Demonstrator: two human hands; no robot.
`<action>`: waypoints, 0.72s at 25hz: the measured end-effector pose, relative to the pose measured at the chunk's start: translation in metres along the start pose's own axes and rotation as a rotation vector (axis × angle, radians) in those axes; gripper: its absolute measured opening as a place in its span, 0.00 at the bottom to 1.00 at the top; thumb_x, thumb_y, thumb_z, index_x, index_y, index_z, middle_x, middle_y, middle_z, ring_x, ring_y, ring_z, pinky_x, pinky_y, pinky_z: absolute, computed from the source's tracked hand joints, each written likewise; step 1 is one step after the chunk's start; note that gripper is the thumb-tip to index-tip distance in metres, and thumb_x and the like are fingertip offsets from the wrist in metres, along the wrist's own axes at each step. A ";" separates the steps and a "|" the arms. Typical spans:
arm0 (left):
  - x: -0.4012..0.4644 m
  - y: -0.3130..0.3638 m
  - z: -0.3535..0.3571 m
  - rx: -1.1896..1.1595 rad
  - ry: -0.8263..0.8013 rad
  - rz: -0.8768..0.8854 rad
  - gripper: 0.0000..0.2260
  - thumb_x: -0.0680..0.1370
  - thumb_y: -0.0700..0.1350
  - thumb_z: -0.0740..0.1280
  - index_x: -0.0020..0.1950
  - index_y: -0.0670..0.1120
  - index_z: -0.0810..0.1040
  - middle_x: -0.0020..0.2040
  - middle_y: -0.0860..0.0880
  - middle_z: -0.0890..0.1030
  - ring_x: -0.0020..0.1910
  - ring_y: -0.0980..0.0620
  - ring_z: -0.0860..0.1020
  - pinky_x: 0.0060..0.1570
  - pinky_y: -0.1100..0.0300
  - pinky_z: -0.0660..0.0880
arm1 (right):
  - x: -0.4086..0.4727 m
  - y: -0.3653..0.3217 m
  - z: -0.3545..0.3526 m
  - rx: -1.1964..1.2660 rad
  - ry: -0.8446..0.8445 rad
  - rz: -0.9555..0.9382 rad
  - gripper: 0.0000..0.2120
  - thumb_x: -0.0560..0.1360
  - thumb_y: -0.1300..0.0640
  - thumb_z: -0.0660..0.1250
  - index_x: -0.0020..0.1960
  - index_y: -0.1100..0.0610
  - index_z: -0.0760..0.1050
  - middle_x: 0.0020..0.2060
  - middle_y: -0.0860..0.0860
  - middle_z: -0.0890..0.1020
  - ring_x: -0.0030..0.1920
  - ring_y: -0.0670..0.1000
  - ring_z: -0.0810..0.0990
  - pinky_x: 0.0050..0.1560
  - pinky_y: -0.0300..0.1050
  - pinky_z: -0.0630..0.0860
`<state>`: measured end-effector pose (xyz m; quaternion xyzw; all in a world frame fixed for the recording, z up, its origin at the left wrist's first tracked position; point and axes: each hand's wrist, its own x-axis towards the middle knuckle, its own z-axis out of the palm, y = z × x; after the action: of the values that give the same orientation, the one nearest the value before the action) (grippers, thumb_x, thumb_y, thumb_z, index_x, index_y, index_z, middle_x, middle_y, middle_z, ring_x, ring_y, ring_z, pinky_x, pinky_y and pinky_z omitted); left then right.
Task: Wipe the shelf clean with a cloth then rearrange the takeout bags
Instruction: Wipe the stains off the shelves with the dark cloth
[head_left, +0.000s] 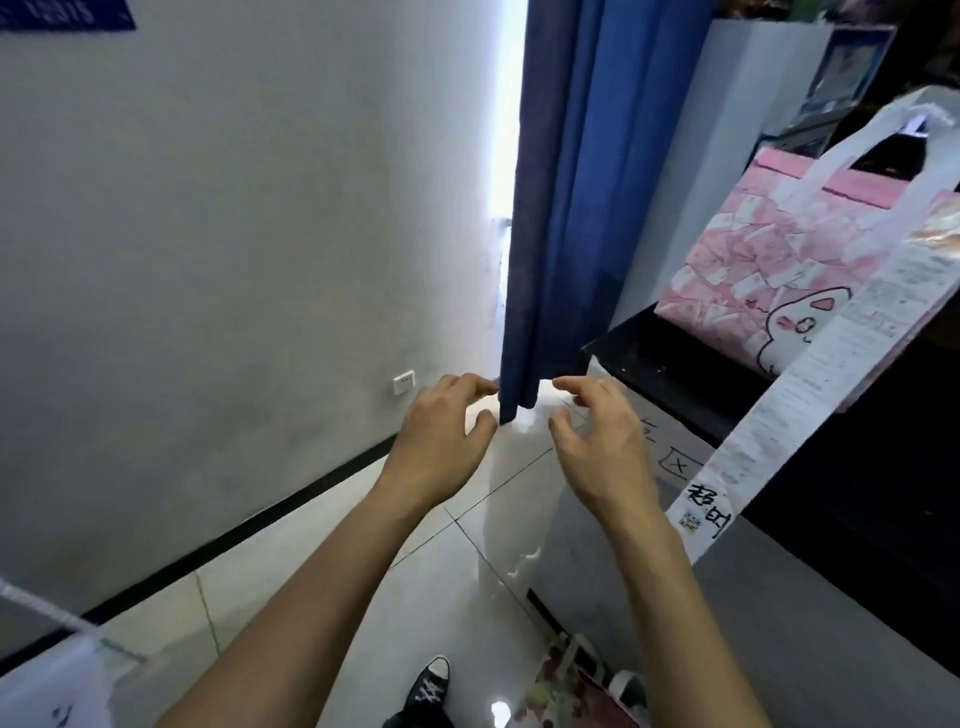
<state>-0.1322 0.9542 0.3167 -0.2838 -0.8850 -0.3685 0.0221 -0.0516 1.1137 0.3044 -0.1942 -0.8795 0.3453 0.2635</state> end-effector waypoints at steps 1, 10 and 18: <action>-0.011 -0.011 -0.010 0.014 0.027 -0.040 0.13 0.79 0.45 0.61 0.63 0.53 0.76 0.62 0.54 0.77 0.63 0.52 0.71 0.60 0.61 0.66 | -0.004 -0.011 0.009 0.009 -0.040 -0.025 0.14 0.80 0.54 0.65 0.65 0.47 0.77 0.57 0.41 0.77 0.57 0.44 0.75 0.58 0.44 0.73; -0.138 -0.087 -0.105 0.147 0.292 -0.394 0.13 0.78 0.46 0.61 0.62 0.53 0.76 0.60 0.53 0.78 0.61 0.52 0.72 0.59 0.60 0.68 | -0.064 -0.115 0.109 0.201 -0.417 -0.298 0.13 0.79 0.55 0.66 0.64 0.49 0.78 0.58 0.45 0.77 0.55 0.45 0.78 0.54 0.39 0.73; -0.286 -0.105 -0.178 0.190 0.492 -0.635 0.12 0.80 0.46 0.61 0.62 0.52 0.76 0.62 0.53 0.77 0.61 0.53 0.72 0.59 0.57 0.71 | -0.172 -0.213 0.157 0.287 -0.667 -0.527 0.13 0.80 0.54 0.65 0.64 0.49 0.78 0.59 0.46 0.78 0.61 0.47 0.77 0.58 0.41 0.72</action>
<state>0.0229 0.6373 0.3081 0.1031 -0.9268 -0.3308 0.1445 -0.0446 0.7980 0.3009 0.1972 -0.8791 0.4284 0.0687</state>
